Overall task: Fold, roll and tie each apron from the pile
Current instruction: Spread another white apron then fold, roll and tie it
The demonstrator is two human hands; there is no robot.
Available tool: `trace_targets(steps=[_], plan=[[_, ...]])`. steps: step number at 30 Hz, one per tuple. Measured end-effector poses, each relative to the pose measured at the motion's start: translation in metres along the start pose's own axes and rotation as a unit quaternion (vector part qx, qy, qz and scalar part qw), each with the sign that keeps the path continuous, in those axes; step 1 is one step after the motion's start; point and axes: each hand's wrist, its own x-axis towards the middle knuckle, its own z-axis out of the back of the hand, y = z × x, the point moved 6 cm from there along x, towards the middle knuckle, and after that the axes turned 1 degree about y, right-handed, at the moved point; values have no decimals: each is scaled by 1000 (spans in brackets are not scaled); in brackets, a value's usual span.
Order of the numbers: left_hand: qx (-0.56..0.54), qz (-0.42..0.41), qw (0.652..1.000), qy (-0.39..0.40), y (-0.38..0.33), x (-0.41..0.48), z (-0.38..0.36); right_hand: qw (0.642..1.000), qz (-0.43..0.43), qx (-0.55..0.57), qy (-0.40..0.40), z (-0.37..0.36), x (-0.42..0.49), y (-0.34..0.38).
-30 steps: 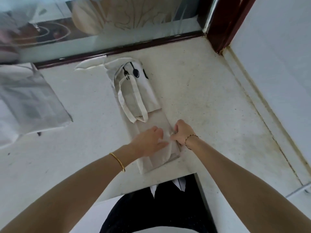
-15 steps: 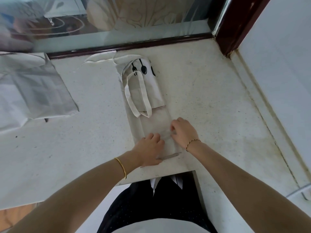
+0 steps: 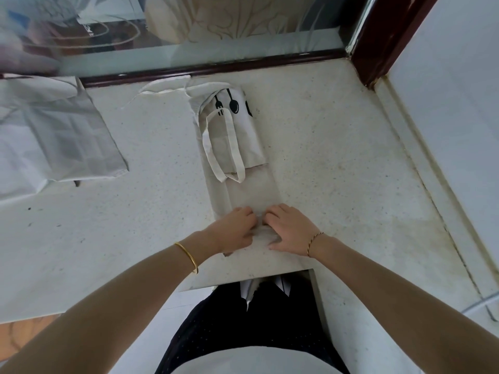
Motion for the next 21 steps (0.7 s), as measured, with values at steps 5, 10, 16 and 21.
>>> trace_targets(steps=[5, 10, 16, 21], plan=[[-94, 78, 993, 1, 11, -12, 3, 994, -34, 79, -73, 12, -3, -3], [-37, 101, 993, 58, 20, -29, -1, 970, -99, 210, -69, 21, 2, -21], [-206, 220, 953, -25, 52, -41, 11, 946, -181, 261, -69, 23, 15, -36], [-218, 233, 946, -61, 60, -41, 12, 951, -222, 200, -73, 17, 24, -37]])
